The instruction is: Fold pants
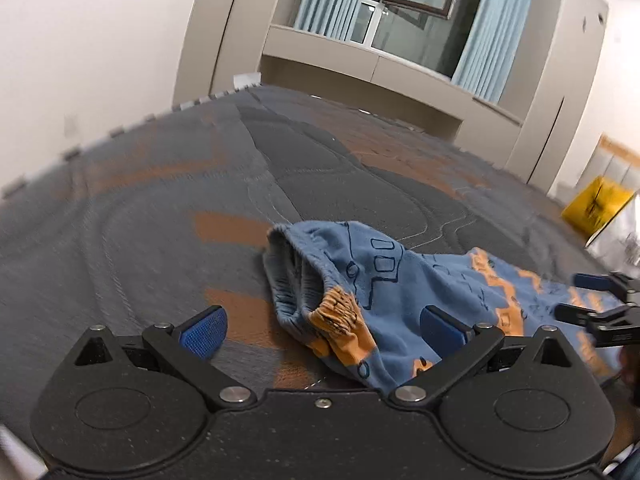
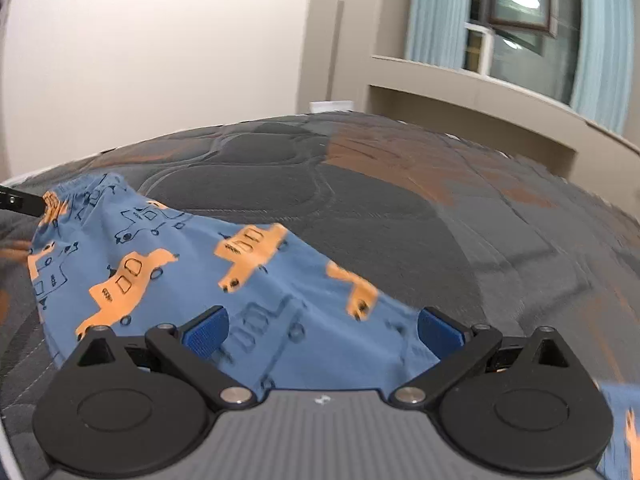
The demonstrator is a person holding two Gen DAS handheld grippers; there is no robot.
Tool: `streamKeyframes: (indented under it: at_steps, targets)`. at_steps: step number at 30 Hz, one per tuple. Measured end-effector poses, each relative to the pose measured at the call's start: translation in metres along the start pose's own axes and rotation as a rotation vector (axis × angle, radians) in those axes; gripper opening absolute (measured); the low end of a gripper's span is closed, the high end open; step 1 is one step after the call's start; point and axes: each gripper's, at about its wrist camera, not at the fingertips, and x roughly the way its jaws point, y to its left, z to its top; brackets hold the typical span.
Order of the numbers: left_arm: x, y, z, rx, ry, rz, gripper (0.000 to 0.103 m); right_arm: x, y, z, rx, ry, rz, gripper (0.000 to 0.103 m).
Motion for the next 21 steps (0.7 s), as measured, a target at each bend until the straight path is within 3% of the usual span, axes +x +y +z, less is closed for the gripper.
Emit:
streamKeyframes:
  at_steps: [2, 3, 4, 5, 6, 7, 8, 9, 11, 12, 13, 15, 18, 20, 21]
  targets:
    - [0.007, 0.007, -0.002, -0.057, -0.015, -0.033, 0.1, 0.013, -0.006, 0.011, -0.024, -0.035, 0.017, 0.103]
    - [0.004, 0.01, -0.005, -0.076, -0.028, -0.04, 0.091, 0.021, -0.01, 0.019, -0.02, -0.047, 0.032, 0.103]
    - [0.005, 0.012, -0.007, -0.096, -0.032, -0.036, 0.072, 0.031, -0.014, 0.026, -0.006, -0.048, 0.048, 0.101]
    - [0.006, 0.014, -0.006, -0.121, -0.024, -0.035, 0.061, 0.042, -0.018, 0.034, 0.021, -0.04, 0.079, 0.097]
    - [0.009, 0.016, -0.004, -0.144, -0.012, -0.039, 0.04, 0.054, -0.021, 0.041, 0.041, -0.026, 0.121, 0.082]
    - [0.01, 0.017, -0.004, -0.159, -0.009, -0.026, 0.032, 0.066, -0.023, 0.047, 0.054, -0.005, 0.163, 0.064]
    - [0.013, 0.015, -0.003, -0.16, -0.007, -0.012, 0.029, 0.077, -0.023, 0.051, 0.068, 0.021, 0.193, 0.056]
    - [0.012, 0.015, -0.003, -0.161, -0.008, -0.002, 0.019, 0.087, -0.024, 0.054, 0.084, 0.049, 0.22, 0.049]
    - [0.002, 0.013, -0.002, -0.163, -0.031, 0.005, 0.016, 0.105, -0.024, 0.056, 0.099, 0.112, 0.257, 0.034]
    - [-0.009, 0.01, -0.001, -0.148, -0.052, 0.01, 0.016, 0.109, -0.023, 0.055, 0.098, 0.123, 0.26, 0.021]
    - [-0.017, 0.007, 0.0, -0.128, -0.064, 0.017, 0.015, 0.111, -0.022, 0.055, 0.094, 0.121, 0.249, 0.019]
    - [-0.029, 0.0, 0.0, -0.087, -0.065, 0.037, 0.015, 0.113, -0.021, 0.053, 0.085, 0.117, 0.224, 0.019]
    - [-0.014, 0.002, -0.005, -0.06, -0.001, 0.073, 0.017, 0.112, -0.014, 0.049, 0.042, 0.101, 0.182, 0.021]
    - [-0.006, 0.007, -0.011, -0.081, 0.005, 0.094, 0.025, 0.109, -0.009, 0.045, 0.006, 0.084, 0.158, 0.027]
    - [-0.007, 0.007, -0.012, -0.087, 0.002, 0.094, 0.027, 0.104, -0.007, 0.045, -0.004, 0.078, 0.143, 0.039]
